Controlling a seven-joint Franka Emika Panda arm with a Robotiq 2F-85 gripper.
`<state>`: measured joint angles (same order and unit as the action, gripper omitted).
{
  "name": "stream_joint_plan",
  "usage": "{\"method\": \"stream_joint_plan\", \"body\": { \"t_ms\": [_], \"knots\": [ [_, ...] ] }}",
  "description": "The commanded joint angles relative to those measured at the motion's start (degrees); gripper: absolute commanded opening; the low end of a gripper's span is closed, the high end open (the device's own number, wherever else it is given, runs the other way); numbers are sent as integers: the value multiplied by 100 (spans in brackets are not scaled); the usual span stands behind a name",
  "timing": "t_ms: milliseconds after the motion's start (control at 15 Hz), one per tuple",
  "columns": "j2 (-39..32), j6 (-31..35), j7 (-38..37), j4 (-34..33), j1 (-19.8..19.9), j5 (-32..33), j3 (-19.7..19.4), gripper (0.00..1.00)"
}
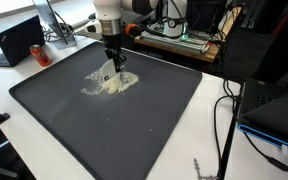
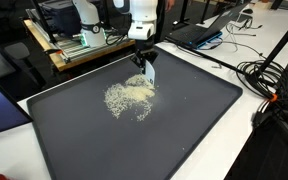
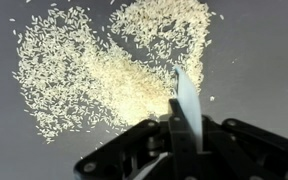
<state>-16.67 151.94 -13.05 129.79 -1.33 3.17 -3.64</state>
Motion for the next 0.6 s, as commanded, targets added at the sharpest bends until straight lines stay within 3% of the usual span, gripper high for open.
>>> {"method": "stream_joint_plan", "body": {
  "t_ms": [0, 533],
  "knots": [
    [-333, 86, -487, -237, -215, 252, -204, 1],
    [-847, -47, -983, -643, -496, 392, -555, 1]
  ]
}}
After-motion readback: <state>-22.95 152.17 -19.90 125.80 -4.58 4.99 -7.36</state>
